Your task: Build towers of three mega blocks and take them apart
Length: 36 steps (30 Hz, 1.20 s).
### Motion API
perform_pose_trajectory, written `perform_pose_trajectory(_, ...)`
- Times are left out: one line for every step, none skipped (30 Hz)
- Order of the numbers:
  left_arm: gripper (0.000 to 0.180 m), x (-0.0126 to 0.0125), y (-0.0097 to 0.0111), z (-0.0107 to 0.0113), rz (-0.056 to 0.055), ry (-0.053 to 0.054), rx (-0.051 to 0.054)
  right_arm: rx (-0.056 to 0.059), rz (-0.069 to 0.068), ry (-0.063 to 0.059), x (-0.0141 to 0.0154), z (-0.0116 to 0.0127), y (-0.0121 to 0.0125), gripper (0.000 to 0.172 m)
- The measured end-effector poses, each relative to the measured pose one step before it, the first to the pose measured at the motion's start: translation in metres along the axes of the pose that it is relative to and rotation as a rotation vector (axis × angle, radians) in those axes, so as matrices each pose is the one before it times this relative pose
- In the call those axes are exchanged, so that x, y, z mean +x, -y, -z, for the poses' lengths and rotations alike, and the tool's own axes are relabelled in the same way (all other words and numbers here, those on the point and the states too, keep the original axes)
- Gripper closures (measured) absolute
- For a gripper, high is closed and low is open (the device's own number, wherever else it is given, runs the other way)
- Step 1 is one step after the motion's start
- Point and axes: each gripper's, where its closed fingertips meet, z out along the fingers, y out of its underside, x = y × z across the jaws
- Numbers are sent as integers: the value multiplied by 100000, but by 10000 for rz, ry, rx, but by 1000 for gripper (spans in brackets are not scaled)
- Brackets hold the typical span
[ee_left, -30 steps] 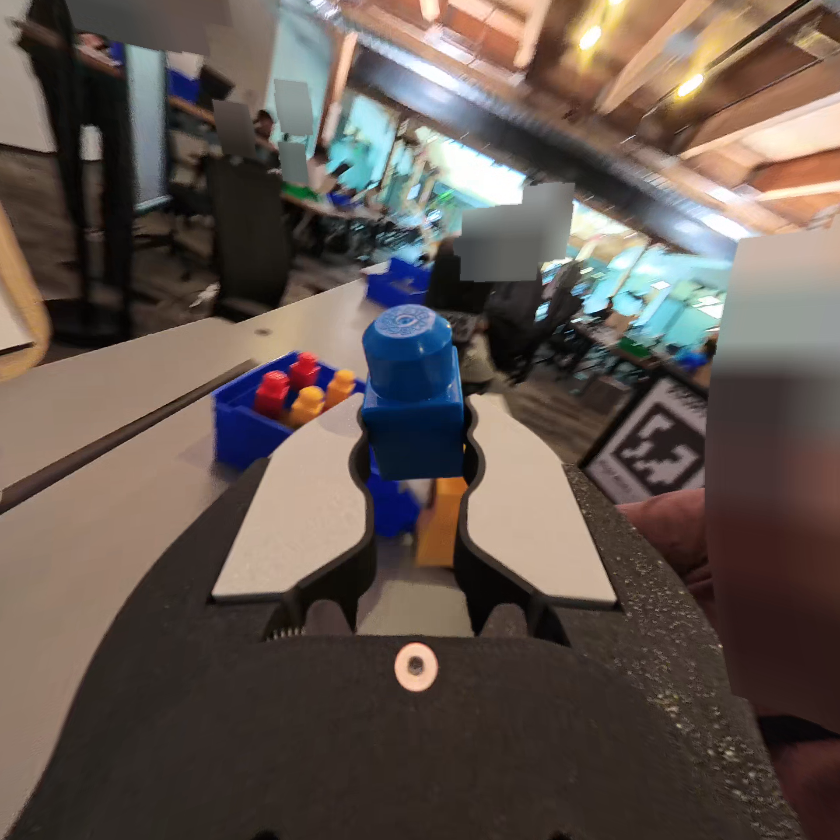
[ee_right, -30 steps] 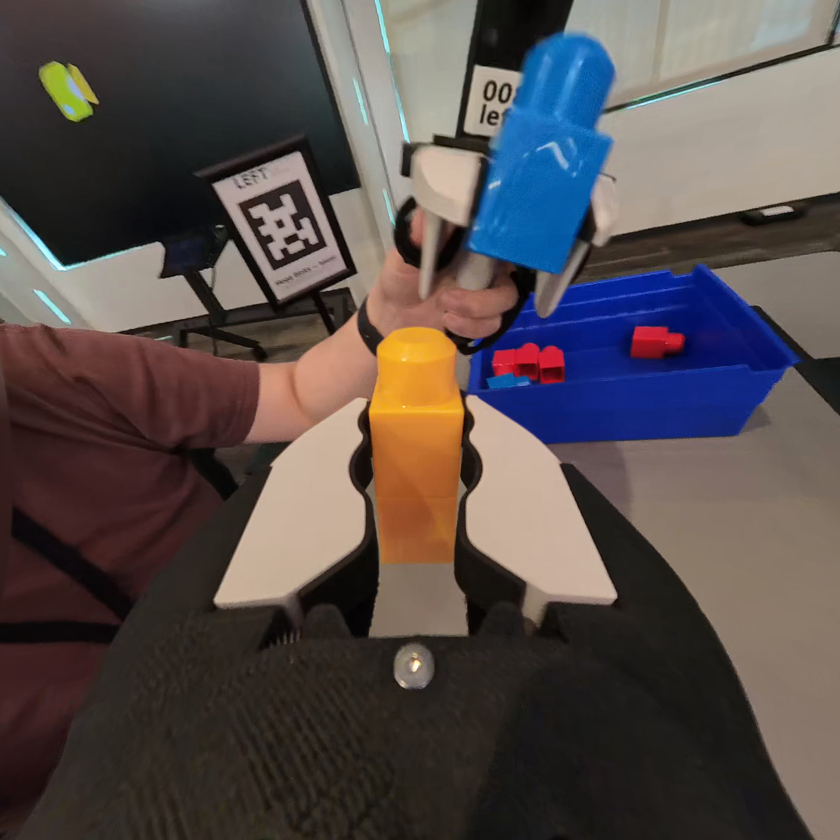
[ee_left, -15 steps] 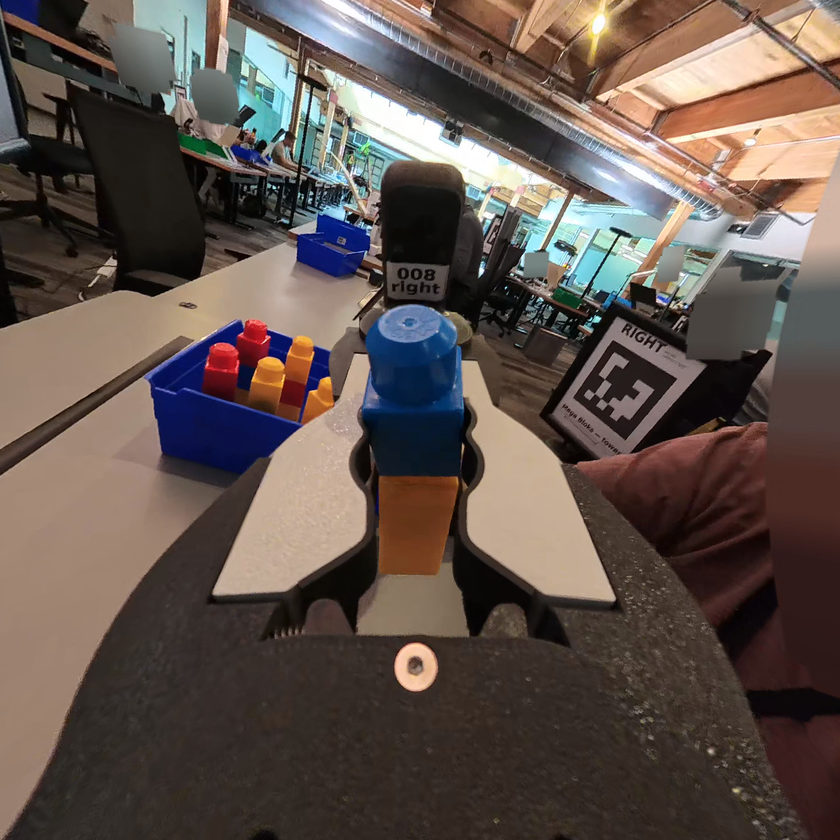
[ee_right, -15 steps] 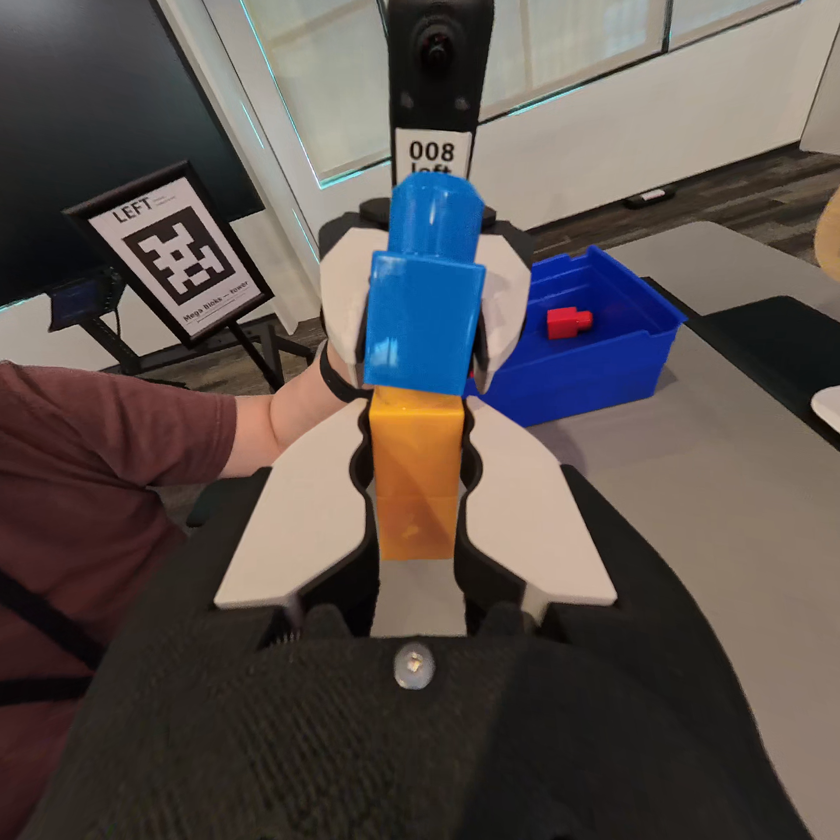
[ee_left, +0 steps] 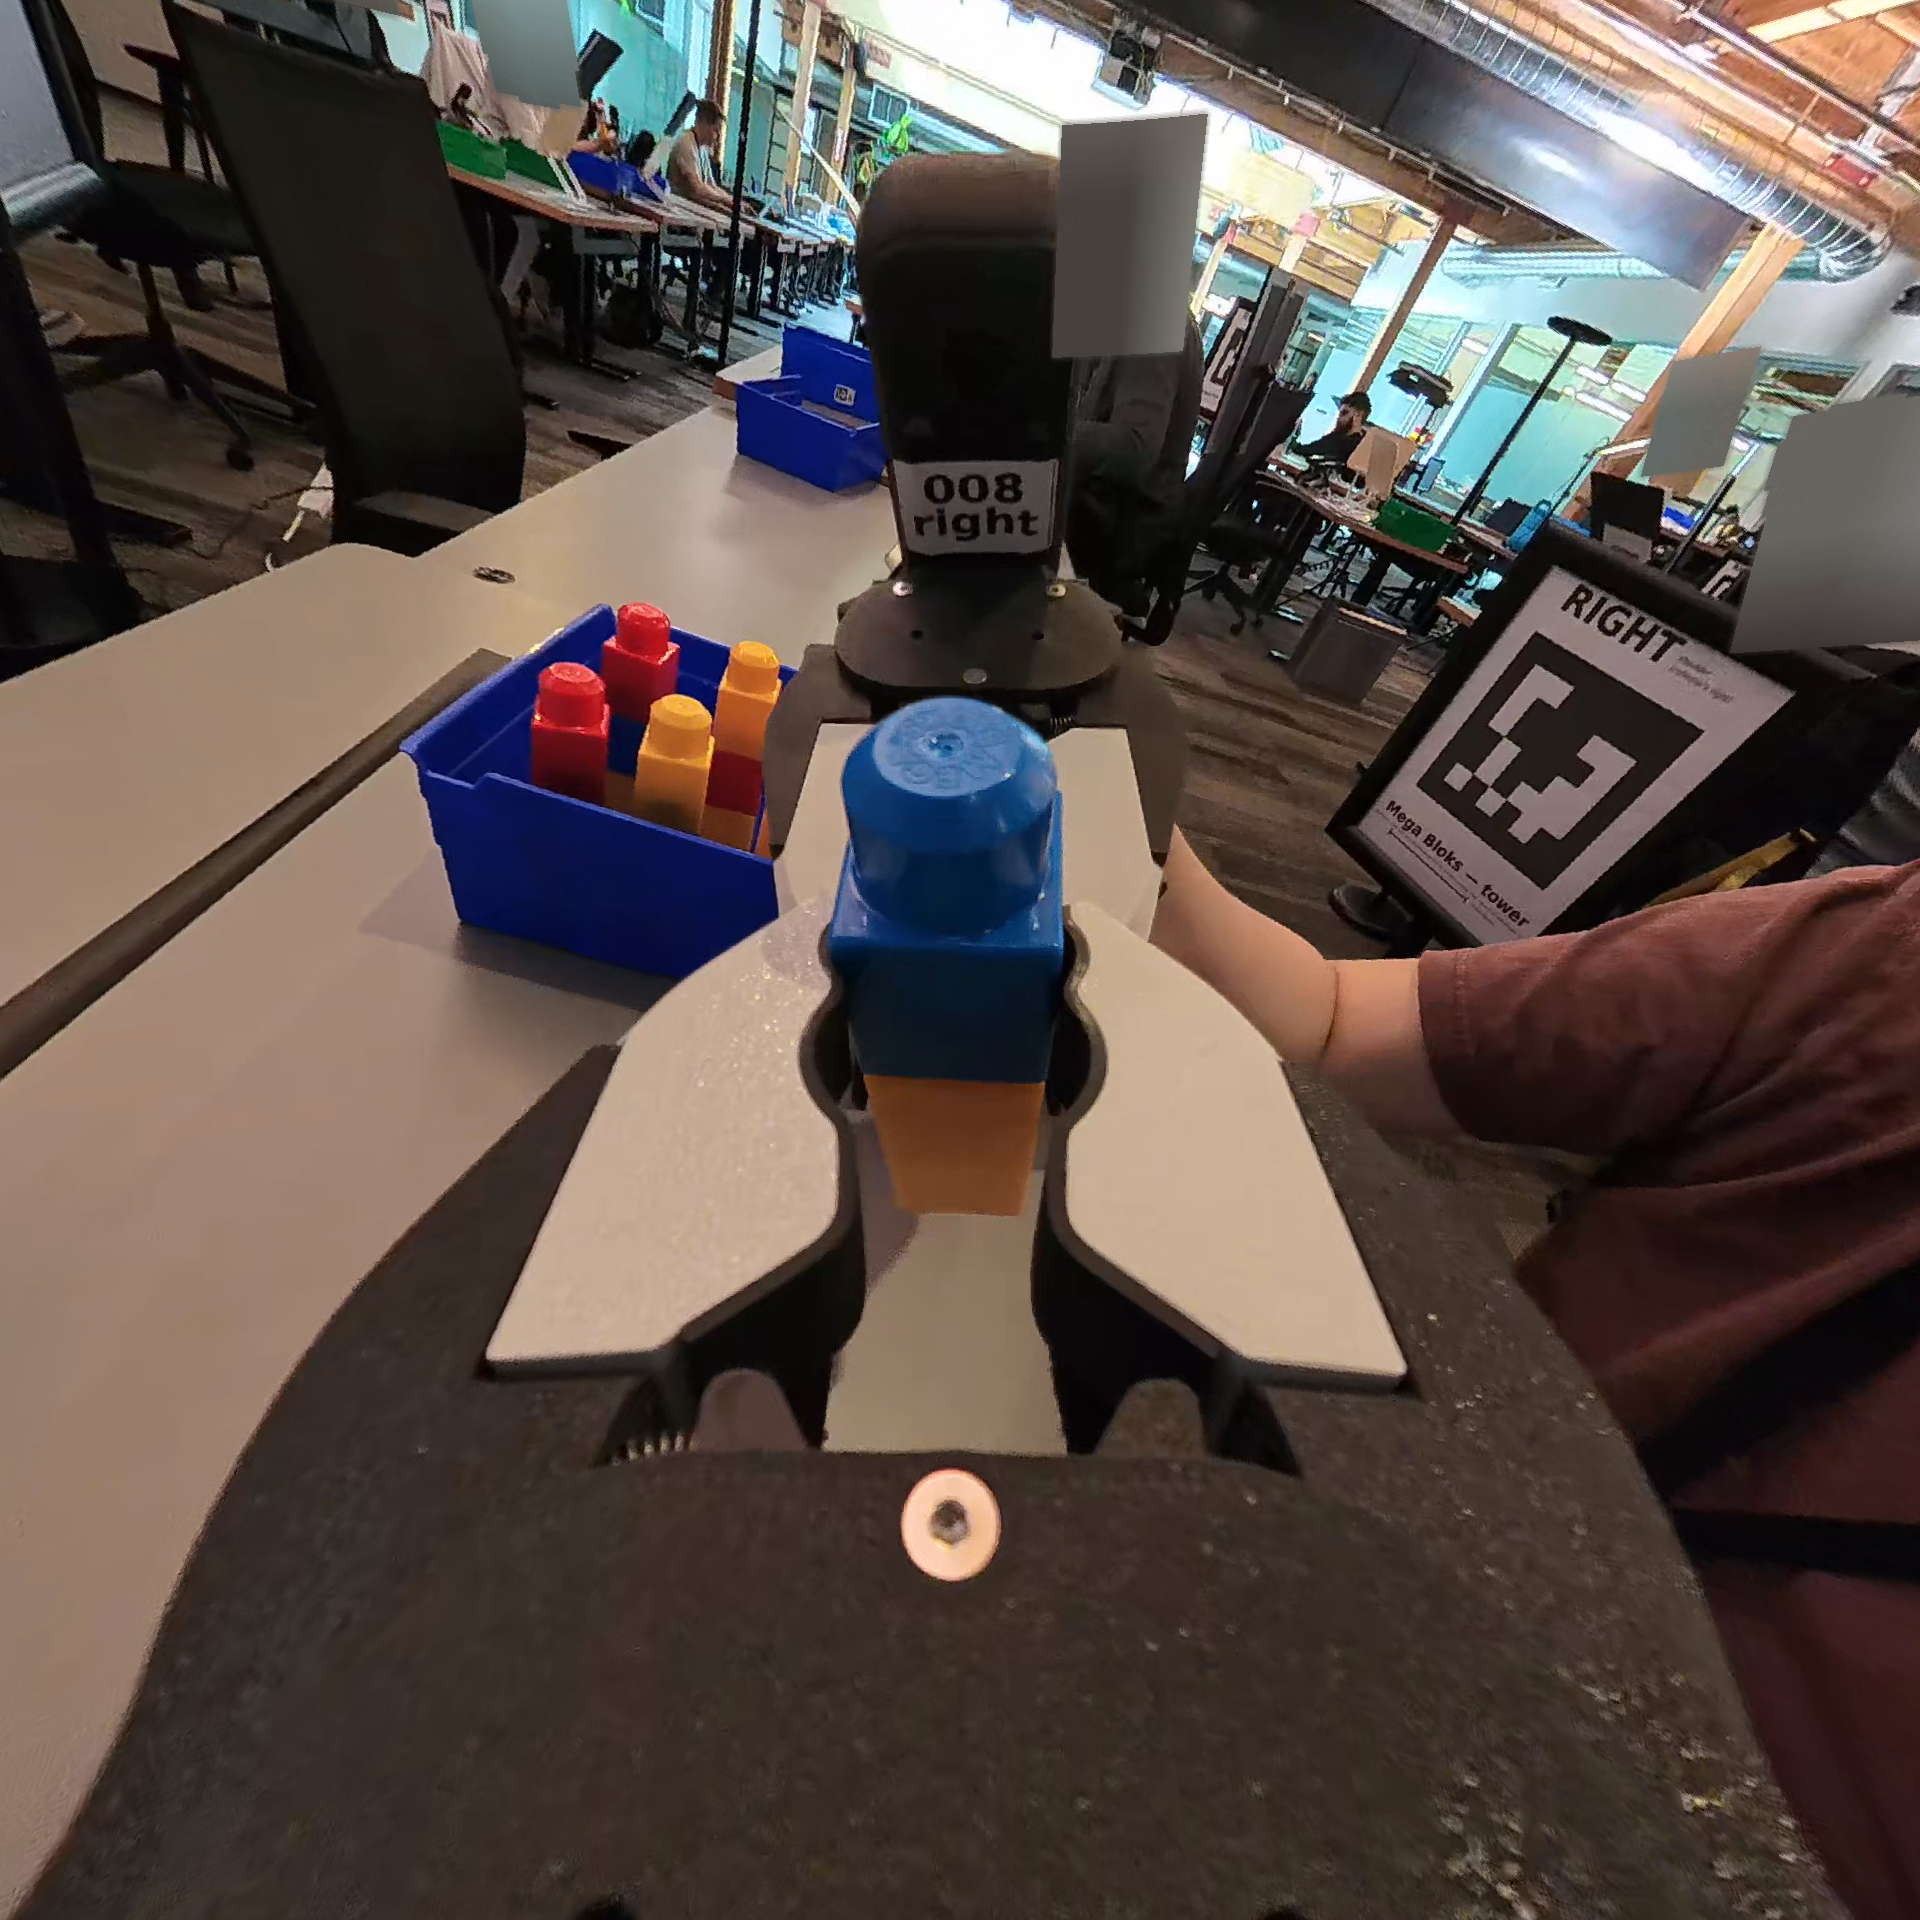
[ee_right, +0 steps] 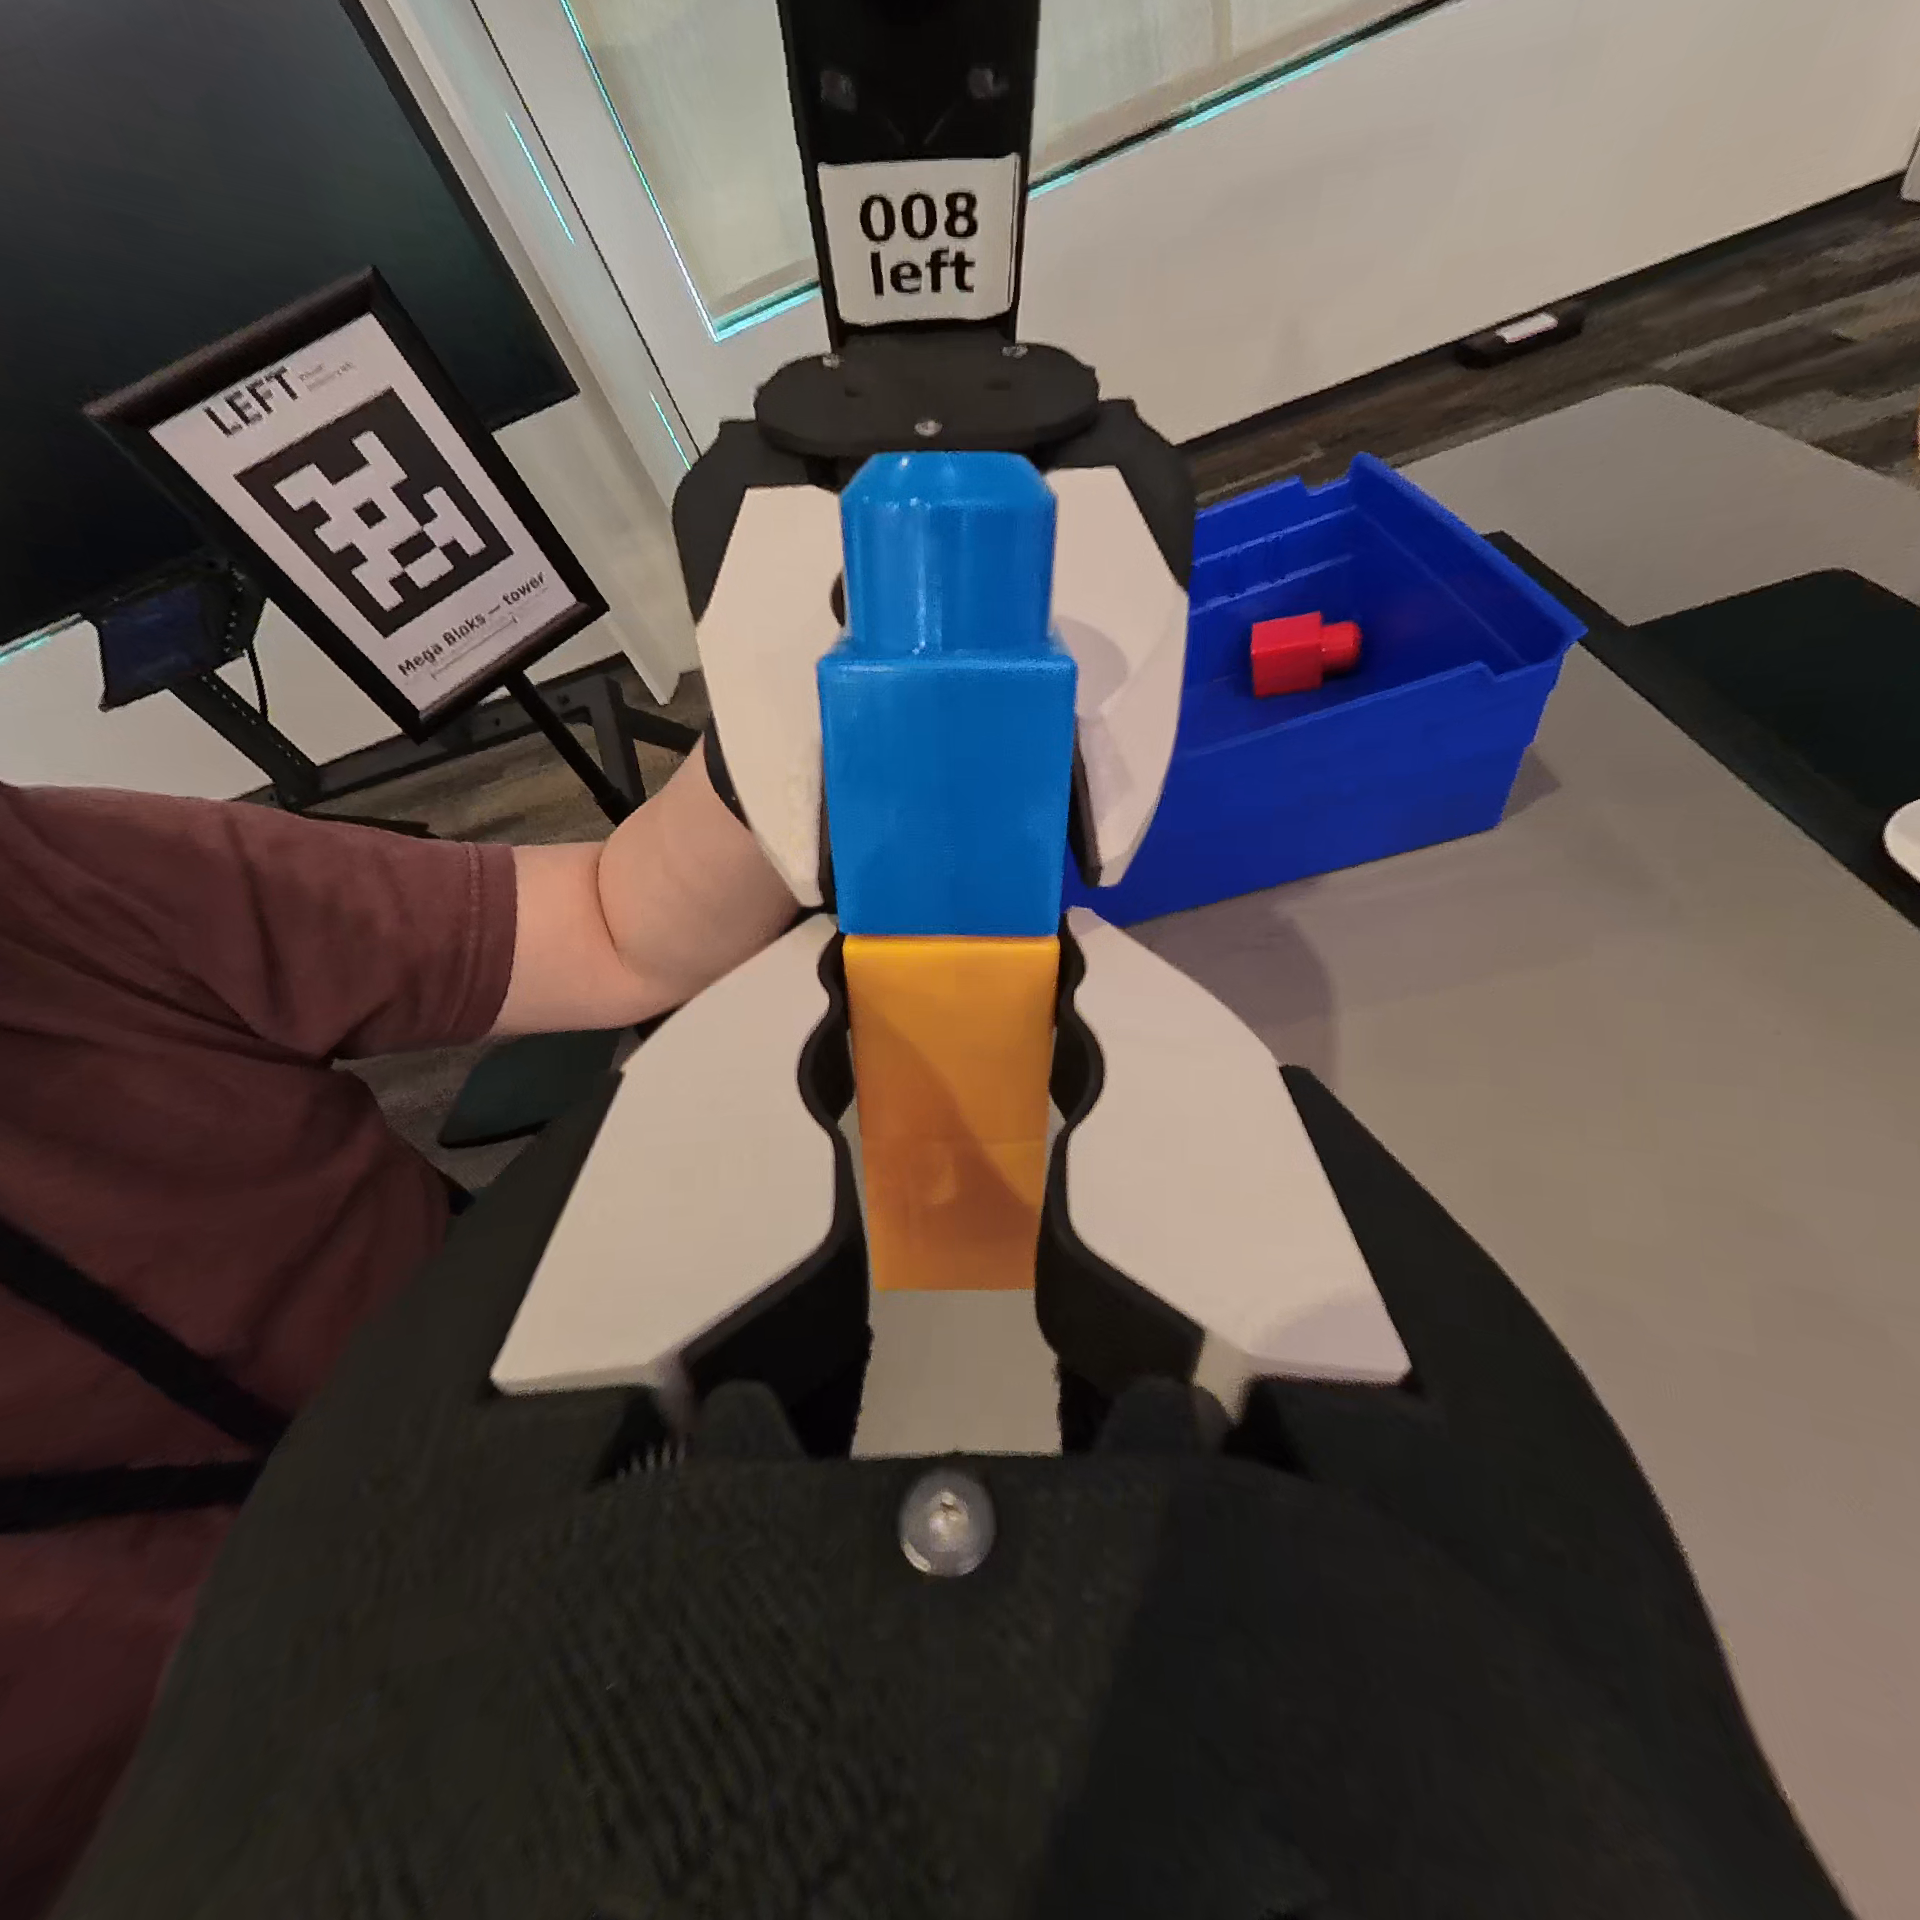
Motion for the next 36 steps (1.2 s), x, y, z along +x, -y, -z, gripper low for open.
perform_pose_trajectory(145,-25,-15,103,14,-27,-3,84,-85,72,-2,-111,67,136)
perform_pose_trajectory(145,-3,-60,68,-28,-30,-39,60,-62,98,-17,-113,31,136)
perform_pose_trajectory(145,110,-95,10,-23,-90,-49,22,-94,198,-116,-71,-44,136)
perform_pose_trajectory(145,-6,-57,-23,20,-12,-15,8,-50,108,6,-14,-49,135)
perform_pose_trajectory(145,-166,-31,1,28,74,21,25,-3,-33,160,22,-6,136)
perform_pose_trajectory(145,-9,58,32,45,-59,91,81,-36,47,4,-3,86,136)
perform_pose_trajectory(145,-128,-20,48,80,6,18,0,-50,-45,127,-47,-15,135)
perform_pose_trajectory(145,-153,95,85,125,24,98,120,-11,-73,127,-14,157,136)
perform_pose_trajectory(145,-72,110,88,113,3,82,118,-101,17,46,-8,150,136)
perform_pose_trajectory(145,-155,-69,16,70,102,-60,-39,-39,-67,127,-26,-57,136)
perform_pose_trajectory(145,-153,-130,-19,-38,130,-88,-92,79,-147,179,-12,-131,136)
perform_pose_trajectory(145,-165,-144,-51,-25,137,-99,-135,61,-171,208,-7,-164,136)
perform_pose_trajectory(145,-171,-20,-24,9,122,2,-24,29,-179,198,14,-29,136)
perform_pose_trajectory(145,-37,31,13,40,-2,34,8,-15,-57,35,11,28,136)
perform_pose_trajectory(145,31,14,12,45,-63,32,5,-2,-6,-22,13,24,136)
perform_pose_trajectory(145,-55,13,32,94,-20,32,22,0,-49,53,6,31,136)
perform_pose_trajectory(145,-24,-40,2,42,-32,-10,-23,-81,19,-3,-16,-46,136)
perform_pose_trajectory(145,-28,-111,-35,-65,-4,-56,-74,8,-13,48,-9,-138,136)
perform_pose_trajectory(145,-8,-37,-26,-68,-10,1,-13,34,-3,42,22,-48,136)
perform_pose_trajectory(145,-10,-5,-24,7,-40,26,2,-36,29,0,17,-21,136)
perform_pose_trajectory(145,-12,-55,-19,77,-52,-10,-36,-24,13,19,-6,-73,136)
perform_pose_trajectory(145,-18,-28,10,9,-41,7,-9,7,-2,17,-10,-37,135)
perform_pose_trajectory(145,13,30,33,-9,-42,35,33,-11,16,7,-19,34,136)
perform_pose_trajectory(145,-18,-44,10,51,-27,-29,-26,-20,15,4,-30,-51,136)
perform_pose_trajectory(145,-17,-68,8,22,-5,-41,-34,7,5,16,-34,-66,135)
perform_pose_trajectory(145,-8,0,16,-21,1,5,15,-13,24,11,-21,-1,136)
perform_pose_trajectory(145,-13,-26,3,41,-2,-18,-9,-30,28,6,-15,-36,135)
perform_pose_trajectory(145,-33,-46,-5,52,7,-23,-32,-23,14,17,-28,-64,135)
perform_pose_trajectory(145,-47,-58,-5,42,9,-26,-51,-7,-21,40,-31,-86,135)
perform_pose_trajectory(145,-34,-114,2,46,-10,-86,-114,-21,-45,25,-73,-159,135)
perform_pose_trajectory(145,35,0,48,50,-41,-41,-40,-56,-34,-41,-63,-23,135)
perform_pose_trajectory(145,92,172,67,64,-57,79,62,9,-55,-80,17,176,135)
perform_pose_trajectory(145,146,268,124,32,-64,143,124,84,-83,-113,101,296,135)
perform_pose_trajectory(145,156,250,144,-17,-58,137,79,158,-126,-89,112,192,134)
perform_pose_trajectory(145,136,176,156,-11,-69,88,-65,205,-295,172,116,-9,128)
perform_pose_trajectory(145,100,9,133,-19,-49,-27,-227,206,-390,334,81,-250,119)
